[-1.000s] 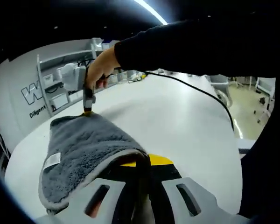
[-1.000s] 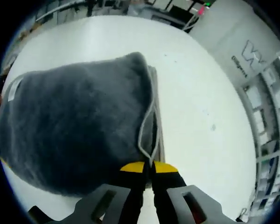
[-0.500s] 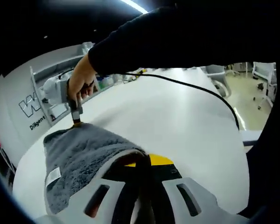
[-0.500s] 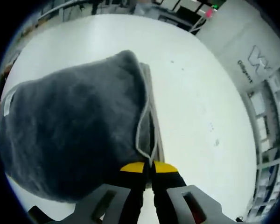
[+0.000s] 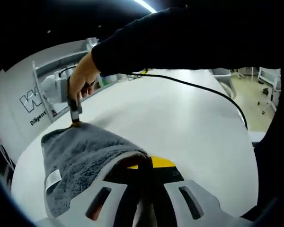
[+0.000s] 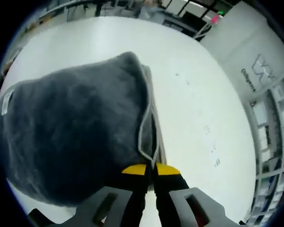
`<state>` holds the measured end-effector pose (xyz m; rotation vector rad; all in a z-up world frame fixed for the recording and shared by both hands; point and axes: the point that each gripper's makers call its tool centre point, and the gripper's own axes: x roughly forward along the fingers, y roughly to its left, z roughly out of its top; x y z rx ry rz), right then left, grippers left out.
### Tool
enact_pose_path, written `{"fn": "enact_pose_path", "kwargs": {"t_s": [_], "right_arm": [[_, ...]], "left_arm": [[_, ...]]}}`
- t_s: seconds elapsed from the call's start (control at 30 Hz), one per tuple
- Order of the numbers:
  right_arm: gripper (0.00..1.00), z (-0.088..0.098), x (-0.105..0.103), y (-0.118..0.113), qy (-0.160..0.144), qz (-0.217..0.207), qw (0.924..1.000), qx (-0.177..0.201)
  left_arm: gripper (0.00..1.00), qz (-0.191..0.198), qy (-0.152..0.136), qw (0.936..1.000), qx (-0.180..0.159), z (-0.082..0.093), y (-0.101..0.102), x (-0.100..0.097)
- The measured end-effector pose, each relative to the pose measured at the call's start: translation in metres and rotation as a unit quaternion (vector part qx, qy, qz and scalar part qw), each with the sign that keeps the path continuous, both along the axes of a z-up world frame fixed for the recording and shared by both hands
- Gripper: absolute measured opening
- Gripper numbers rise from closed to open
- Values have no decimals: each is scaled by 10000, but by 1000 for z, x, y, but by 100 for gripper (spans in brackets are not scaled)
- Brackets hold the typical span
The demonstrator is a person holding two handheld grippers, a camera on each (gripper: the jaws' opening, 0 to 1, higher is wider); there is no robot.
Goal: Open the folded towel by lifting each exposed corner and separating the folded layers until the towel lies flat within the target outline without major curled edges
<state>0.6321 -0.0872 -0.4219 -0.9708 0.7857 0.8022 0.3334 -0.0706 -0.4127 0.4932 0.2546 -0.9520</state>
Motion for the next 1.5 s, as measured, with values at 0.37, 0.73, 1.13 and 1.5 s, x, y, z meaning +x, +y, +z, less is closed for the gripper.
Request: {"fn": "enact_pose_path", "kwargs": {"t_s": [0.37, 0.73, 1.13, 1.5], "right_arm": [[0, 1, 3, 4, -53, -30, 9998, -204], [0, 2, 6, 21, -125, -19, 9999, 1], [0, 2, 6, 37, -253, 38, 9996, -115], [0, 2, 11, 50, -251, 143, 9995, -95]], "left_arm": [[4, 39, -111, 9999, 22, 1, 2, 0], [4, 166, -145, 9997, -42, 1, 13, 1], [3, 242, -241, 9994, 28, 0, 19, -2], [3, 370, -246, 9990, -19, 1, 29, -2]]}}
